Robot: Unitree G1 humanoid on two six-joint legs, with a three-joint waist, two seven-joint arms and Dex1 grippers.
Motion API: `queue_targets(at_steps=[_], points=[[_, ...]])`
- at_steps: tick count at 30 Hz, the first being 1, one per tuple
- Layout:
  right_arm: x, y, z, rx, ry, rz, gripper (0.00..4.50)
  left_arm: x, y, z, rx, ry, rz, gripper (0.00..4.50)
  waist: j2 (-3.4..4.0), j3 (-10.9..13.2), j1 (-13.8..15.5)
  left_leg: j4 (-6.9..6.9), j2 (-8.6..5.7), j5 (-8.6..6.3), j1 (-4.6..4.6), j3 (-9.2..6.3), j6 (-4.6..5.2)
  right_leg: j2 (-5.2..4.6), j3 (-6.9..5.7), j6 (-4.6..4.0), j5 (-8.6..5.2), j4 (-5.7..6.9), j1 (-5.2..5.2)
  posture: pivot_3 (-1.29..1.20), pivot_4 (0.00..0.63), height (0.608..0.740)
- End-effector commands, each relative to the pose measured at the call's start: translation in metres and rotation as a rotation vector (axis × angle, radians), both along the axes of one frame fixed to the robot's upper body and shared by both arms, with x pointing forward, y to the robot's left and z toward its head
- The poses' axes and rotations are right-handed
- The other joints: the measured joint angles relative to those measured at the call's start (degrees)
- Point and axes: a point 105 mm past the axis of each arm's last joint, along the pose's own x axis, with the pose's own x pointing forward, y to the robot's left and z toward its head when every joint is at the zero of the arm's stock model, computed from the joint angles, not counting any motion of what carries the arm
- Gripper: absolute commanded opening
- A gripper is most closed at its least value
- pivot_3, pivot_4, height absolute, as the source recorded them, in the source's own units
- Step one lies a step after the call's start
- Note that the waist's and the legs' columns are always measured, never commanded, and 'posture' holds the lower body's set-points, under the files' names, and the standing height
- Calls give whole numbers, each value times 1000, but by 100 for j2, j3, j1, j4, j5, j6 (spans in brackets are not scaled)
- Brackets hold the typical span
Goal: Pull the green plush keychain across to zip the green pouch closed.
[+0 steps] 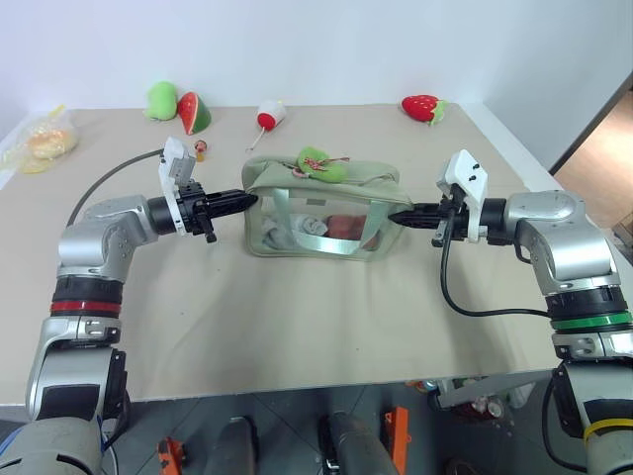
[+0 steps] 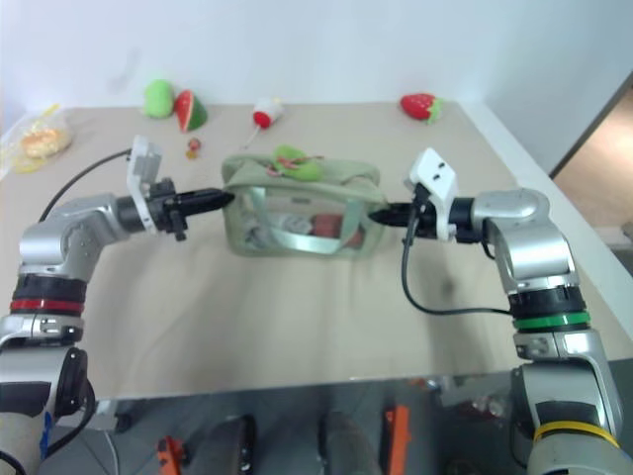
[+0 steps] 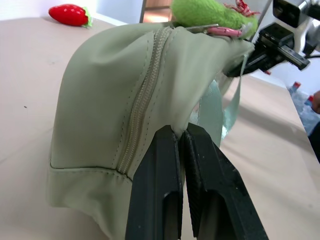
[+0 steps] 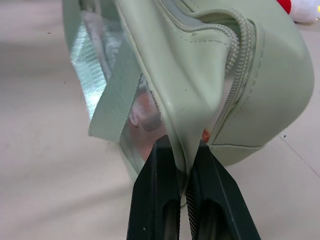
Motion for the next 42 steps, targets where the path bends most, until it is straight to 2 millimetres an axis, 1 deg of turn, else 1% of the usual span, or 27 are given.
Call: queue_targets(at_steps=[1,4,8,9,11,12,13,15,16,19,20,22,23,25,28,30,33,36,39,42], points=[[-4,2,15,17,-45,21,0,-24,-8,21,-18,-66,-83,66,0,0,-7,0,0,0,0,0,0,0,1,0,0,0,0,0,150,740],[-7,2,17,36,-41,32,0,-38,-9,11,14,-56,-94,66,0,0,-4,-4,1,0,0,1,0,0,1,0,-2,-1,-2,0,150,740],[-14,3,32,122,-47,72,0,-41,-3,-3,11,-19,-37,66,0,0,1,-4,0,0,3,-1,0,-1,0,-1,-3,0,0,0,150,740],[-15,3,33,120,-49,77,766,-41,-3,-6,12,-14,-26,0,0,0,2,-3,0,0,2,-1,0,-1,0,-1,-3,0,0,0,150,740],[-18,3,35,115,-49,97,1364,-41,-3,-9,14,-12,-15,0,0,0,2,4,0,0,3,-1,0,-1,0,-1,-2,0,3,0,150,740],[-19,2,36,117,-49,104,1786,-42,-3,-10,15,-12,-13,0,0,0,2,5,-1,0,4,0,0,-2,2,-3,-3,0,4,0,150,740],[-18,0,40,124,-59,90,2074,-42,-4,-10,11,-13,-12,0,0,0,2,6,-1,0,4,0,0,-3,2,-6,-5,0,6,0,150,740],[-11,-8,49,133,-90,37,2783,-42,-5,-9,1,-13,-7,0,0,0,2,8,-1,0,5,0,0,-3,2,-10,-7,0,6,0,150,740],[-9,-13,59,156,-115,21,3001,-42,-6,-10,-1,-14,-4,0,0,0,3,8,-1,0,5,1,0,-3,2,-15,-9,0,5,0,150,740],[0,-25,97,215,-241,-45,3001,-43,-6,-10,-5,-16,-1,0,3,1,3,11,-2,0,4,3,0,-3,4,-16,-8,-1,5,0,150,740],[1,-25,107,223,-282,-55,3001,-43,-6,-10,-6,-16,0,0,3,2,3,12,-2,0,4,5,0,-4,7,-16,-8,0,4,0,150,740],[0,-18,127,257,-341,-31,3001,-43,-6,-10,-8,-17,2,0,2,1,3,9,-2,0,4,5,0,-4,8,-18,-9,-1,4,0,150,740],[0,-11,131,239,-369,-14,3001,-43,-6,-10,-10,-17,3,0,2,1,2,8,-2,0,5,5,0,-3,7,-18,-9,-1,4,0,150,740],[-5,11,129,169,-396,63,3001,-43,-6,-10,-12,-18,4,0,0,-1,2,2,-2,0,7,4,0,-2,6,-17,-9,-1,4,0,150,740],[-3,33,104,-61,-438,135,3001,-42,-8,-10,-16,-20,5,0,0,0,2,-1,-1,0,9,5,0,-2,7,-14,-7,-1,4,0,150,740],[1,38,92,-201,-480,150,3001,-43,-9,-9,-19,-23,3,0,0,0,9,1,-2,0,6,4,0,-3,6,-13,-7,-1,4,0,150,740],[10,37,85,-370,-559,148,3001,-44,-10,-8,-25,-28,2,0,0,0,14,7,-3,0,-1,6,0,-7,7,-15,-8,-2,1,0,150,740],[10,41,84,-419,-591,188,3001,-44,-10,-6,-33,-33,5,0,1,0,13,8,-4,0,-3,7,0,-9,8,-14,-9,-3,0,0,150,740],[2,51,90,-389,-594,263,3001,-44,-7,-4,-40,-35,15,0,0,0,13,3,-3,0,-1,6,0,-7,6,-2,-1,-3,-1,0,150,740],[-3,56,89,-376,-574,313,3001,-42,-6,-5,-41,-35,26,0,0,0,13,1,-2,0,1,4,0,-5,4,-2,-1,-2,0,0,150,740]])
